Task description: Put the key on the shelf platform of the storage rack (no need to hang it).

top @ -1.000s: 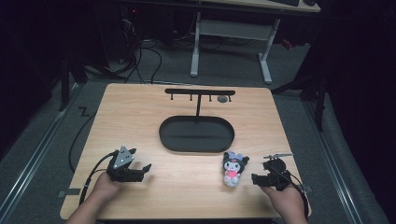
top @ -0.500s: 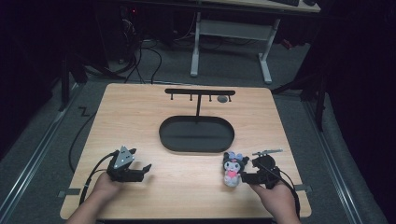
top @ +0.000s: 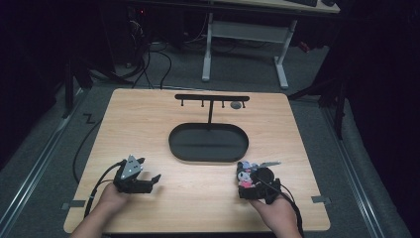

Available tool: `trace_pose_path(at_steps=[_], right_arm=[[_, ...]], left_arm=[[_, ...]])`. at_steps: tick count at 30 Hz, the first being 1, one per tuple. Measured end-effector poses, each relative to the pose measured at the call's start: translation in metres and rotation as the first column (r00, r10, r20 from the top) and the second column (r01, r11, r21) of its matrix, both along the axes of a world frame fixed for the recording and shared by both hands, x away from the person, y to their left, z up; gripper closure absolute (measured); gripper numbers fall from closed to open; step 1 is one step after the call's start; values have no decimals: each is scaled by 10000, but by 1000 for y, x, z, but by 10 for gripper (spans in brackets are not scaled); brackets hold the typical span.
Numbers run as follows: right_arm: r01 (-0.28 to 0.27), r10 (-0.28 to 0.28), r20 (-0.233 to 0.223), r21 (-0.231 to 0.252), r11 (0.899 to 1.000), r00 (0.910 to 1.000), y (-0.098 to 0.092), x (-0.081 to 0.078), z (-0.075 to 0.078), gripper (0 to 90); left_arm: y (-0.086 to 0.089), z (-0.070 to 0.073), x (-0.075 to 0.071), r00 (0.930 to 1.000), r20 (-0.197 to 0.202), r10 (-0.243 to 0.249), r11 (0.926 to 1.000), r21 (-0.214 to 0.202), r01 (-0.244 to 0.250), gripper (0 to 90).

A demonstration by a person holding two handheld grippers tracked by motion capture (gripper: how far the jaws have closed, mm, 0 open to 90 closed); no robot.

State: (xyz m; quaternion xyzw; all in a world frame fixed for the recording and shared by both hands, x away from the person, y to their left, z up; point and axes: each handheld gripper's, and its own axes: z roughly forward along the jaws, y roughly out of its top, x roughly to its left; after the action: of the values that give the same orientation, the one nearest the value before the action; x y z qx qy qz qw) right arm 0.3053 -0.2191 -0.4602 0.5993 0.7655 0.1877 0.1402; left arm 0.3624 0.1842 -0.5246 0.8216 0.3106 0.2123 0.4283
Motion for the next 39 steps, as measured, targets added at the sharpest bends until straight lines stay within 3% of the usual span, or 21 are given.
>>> trace_pose_path(at_steps=[4,11,22,29,33,39], right_arm=[[-5,4,-126,-66,10000,9999,7,4,-4,160],[44,-68,-386,-624,9980,9992,17,9,-19,160],[533,-542,-282,-326,9980,9981,-9,-2,-12,287],[710,-720,-212,-453,9964,9972,-27,-9,-9,337],[353,-353,-66,-24,9994,9994,-27,-8,-10,252],[-434,428,-161,-382,9983,9990,-16,1,-15,229]], left_arm=[[0,0,0,10000,-9,14,10000,-34,-14,155],[0,0,0,10000,-37,2,10000,-55,-2,155],[0,0,0,10000,-8,3,10000,2,-3,155],[0,0,0,10000,-19,20,10000,-3,-20,154],[0,0,0,10000,-29,7,10000,26,-6,154],[0,0,0,10000,-47,-7,10000,23,7,155]])
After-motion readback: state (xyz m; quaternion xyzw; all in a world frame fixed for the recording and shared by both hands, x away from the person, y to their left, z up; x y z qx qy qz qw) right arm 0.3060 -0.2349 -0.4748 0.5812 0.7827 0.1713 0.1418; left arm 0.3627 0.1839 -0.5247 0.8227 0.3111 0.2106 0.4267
